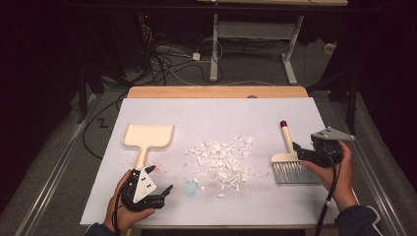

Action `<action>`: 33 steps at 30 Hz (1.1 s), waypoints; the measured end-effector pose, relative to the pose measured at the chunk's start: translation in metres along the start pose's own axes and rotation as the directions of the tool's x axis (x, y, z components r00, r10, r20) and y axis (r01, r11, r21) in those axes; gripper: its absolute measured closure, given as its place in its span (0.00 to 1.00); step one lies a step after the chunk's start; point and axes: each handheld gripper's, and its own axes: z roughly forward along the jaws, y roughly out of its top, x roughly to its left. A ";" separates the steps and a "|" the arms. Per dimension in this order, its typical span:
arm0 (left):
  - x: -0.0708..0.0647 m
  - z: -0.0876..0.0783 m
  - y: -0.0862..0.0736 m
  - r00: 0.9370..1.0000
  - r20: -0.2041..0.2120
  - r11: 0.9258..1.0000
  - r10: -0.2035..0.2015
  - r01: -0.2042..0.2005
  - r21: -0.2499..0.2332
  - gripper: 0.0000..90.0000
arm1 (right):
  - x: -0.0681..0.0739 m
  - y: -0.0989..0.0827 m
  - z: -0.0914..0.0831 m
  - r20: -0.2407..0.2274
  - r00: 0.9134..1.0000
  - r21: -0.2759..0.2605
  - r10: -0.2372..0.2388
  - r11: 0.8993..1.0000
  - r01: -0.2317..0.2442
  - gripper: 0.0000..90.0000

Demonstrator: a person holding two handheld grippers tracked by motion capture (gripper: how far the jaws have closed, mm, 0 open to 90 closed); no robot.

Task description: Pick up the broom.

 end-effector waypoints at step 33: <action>0.001 0.002 -0.001 1.000 0.022 1.000 0.005 -0.005 0.016 0.20 | -0.003 0.012 0.093 -0.009 0.992 0.289 0.126 0.950 -0.118 0.78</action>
